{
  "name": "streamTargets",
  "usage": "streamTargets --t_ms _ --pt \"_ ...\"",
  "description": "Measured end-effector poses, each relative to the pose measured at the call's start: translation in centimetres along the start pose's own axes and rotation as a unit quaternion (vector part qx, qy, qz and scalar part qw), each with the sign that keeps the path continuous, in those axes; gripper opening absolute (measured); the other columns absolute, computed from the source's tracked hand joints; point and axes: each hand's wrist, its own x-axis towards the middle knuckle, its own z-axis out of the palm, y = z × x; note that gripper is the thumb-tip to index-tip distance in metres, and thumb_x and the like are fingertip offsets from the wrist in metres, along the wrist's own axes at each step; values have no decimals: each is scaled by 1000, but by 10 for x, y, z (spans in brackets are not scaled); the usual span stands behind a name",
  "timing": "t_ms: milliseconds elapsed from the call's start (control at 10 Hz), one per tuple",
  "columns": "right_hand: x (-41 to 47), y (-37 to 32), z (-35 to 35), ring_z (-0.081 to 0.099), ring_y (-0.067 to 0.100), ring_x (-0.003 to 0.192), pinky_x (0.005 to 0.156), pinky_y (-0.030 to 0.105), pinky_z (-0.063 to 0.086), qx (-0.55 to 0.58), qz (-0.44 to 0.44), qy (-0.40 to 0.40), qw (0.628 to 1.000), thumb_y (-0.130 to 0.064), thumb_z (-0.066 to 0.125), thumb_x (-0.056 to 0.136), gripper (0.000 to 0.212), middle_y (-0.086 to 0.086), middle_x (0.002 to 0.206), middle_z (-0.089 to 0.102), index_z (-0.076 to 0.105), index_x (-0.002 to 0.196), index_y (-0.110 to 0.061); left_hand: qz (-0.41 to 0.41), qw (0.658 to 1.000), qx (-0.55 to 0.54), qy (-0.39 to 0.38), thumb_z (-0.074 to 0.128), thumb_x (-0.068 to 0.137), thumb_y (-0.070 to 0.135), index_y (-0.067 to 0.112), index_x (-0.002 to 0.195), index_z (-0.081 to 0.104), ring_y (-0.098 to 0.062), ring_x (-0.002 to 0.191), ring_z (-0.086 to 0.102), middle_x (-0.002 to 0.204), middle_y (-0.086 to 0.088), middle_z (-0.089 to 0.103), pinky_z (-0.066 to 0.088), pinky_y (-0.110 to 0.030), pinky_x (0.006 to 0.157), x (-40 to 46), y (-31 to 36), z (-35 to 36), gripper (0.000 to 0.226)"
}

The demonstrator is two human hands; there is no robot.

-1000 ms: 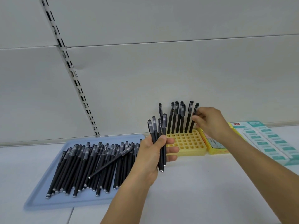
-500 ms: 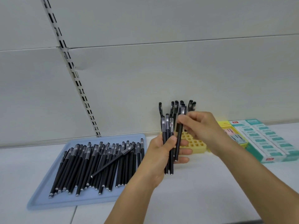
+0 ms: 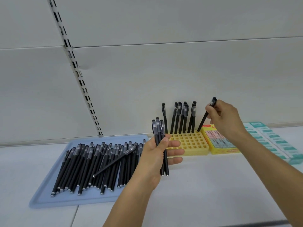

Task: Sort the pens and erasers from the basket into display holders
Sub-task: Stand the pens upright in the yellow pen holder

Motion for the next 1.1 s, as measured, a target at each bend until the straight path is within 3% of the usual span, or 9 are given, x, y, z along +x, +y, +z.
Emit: streamTargets --t_ms 300,400,500,600,700,800,1000,1100 --pt "2 6 13 65 23 75 76 40 53 -56 42 -79 994 -27 51 98 20 9 86 71 62 94 -11 0 1000 -20 13 43 103 17 6 117 57 -25 77 72 94 -12 72 61 -36 66 -3 6 -3 22" --pt "-9 -3 10 60 24 82 77 41 48 -97 53 -15 994 -35 55 96 29 0 78 64 51 114 -12 9 1000 -19 14 44 103 18 6 119 56 -25 77 71 95 -13 72 61 -35 66 -6 7 -6 23" --pt "-33 -28 12 58 22 76 75 43 48 15 24 92 995 -37 55 95 24 -5 71 57 50 109 -19 20 1000 -18 4 43 103 18 6 119 56 -25 76 71 93 -12 72 60 -35 65 -9 6 -9 23" --pt "-48 -61 21 58 8 67 65 30 50 130 2 -56 990 -39 57 94 23 -8 73 63 66 94 -18 21 1000 2 -17 44 103 19 6 119 56 -25 77 71 91 -11 72 59 -35 64 -10 4 -7 24" --pt "-52 -84 27 51 -3 51 50 11 40 203 31 -244 948 -34 63 92 27 -10 60 60 69 77 -12 5 998 39 -57 43 104 20 6 117 59 -26 81 71 91 -10 72 60 -36 68 -10 8 -5 25" --pt "-48 -90 30 49 2 47 44 12 36 238 40 -249 938 -26 65 91 29 -2 56 58 61 66 -13 -11 995 65 -77 41 105 21 4 119 59 -28 84 71 97 -14 72 61 -37 72 -8 19 -8 30" --pt "-38 -92 28 46 12 44 41 19 36 294 46 -90 951 -27 60 95 24 1 57 59 58 75 -13 8 991 135 -1 41 105 21 3 118 58 -29 94 71 106 -18 71 61 -35 75 -1 30 -20 28" --pt "-35 -93 21 45 12 43 42 20 37 348 48 -22 936 -26 60 95 24 3 58 57 54 74 -16 31 995 85 39 42 104 19 6 114 57 -25 91 72 106 -17 71 61 -36 75 -8 25 -26 23"
